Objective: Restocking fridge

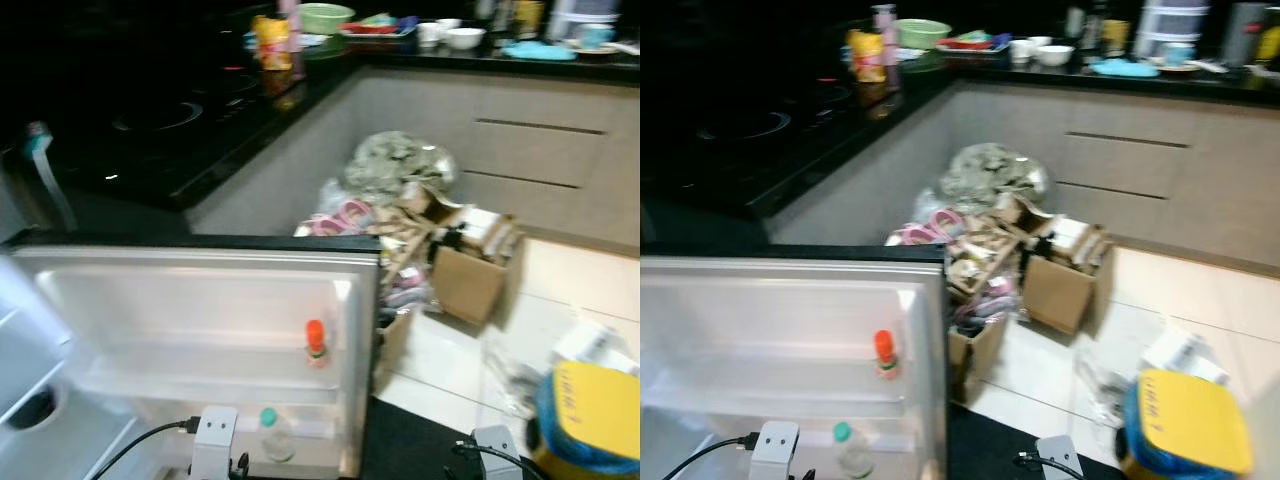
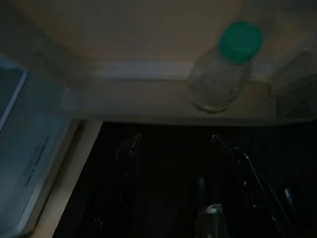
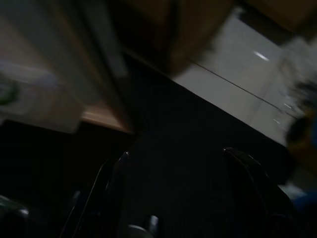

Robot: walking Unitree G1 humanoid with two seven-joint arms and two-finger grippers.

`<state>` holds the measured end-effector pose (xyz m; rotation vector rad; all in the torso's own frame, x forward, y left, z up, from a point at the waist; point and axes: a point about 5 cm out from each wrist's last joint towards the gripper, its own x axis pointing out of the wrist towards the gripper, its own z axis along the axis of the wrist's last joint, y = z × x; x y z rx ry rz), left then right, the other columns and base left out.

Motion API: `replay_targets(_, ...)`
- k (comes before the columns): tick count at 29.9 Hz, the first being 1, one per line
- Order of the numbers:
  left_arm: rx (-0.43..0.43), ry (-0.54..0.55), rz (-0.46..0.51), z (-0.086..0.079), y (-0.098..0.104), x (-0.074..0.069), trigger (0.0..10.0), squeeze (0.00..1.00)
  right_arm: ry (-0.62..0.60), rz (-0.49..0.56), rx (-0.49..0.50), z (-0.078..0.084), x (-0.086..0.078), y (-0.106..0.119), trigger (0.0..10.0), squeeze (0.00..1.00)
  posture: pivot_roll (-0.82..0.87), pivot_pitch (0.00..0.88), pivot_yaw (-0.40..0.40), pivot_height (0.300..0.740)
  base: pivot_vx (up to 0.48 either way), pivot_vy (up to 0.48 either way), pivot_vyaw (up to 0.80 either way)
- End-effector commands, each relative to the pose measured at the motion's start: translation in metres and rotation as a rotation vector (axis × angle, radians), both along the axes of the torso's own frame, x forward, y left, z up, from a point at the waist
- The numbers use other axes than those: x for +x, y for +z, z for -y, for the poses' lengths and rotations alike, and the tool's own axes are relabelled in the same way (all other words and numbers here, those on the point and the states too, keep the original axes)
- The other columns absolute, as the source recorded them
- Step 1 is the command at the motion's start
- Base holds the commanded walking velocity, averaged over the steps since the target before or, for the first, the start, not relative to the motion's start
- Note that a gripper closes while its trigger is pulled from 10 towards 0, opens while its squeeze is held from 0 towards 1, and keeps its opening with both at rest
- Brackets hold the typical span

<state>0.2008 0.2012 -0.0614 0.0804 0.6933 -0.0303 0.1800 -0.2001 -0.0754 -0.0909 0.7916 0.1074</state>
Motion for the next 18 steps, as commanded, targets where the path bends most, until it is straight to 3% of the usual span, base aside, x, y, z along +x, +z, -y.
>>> replay_targets(1,-0.006,-0.018,0.001,0.0056,-0.0010,-0.0008,10.0,0.00,0.007,0.001,0.001,-0.0009,-0.0011,-0.0004,10.0,0.00,-0.05,0.017,0.008,0.740,0.000,0.000,0.80)
replay_targets(18,-0.012,0.008,-0.001,-0.0003,-0.0011,-0.0018,10.0,0.00,-0.009,-0.006,-0.016,0.0022,-0.0044,-0.0019,10.0,0.00,-0.05,0.020,0.013,0.740,0.000,0.000,0.80)
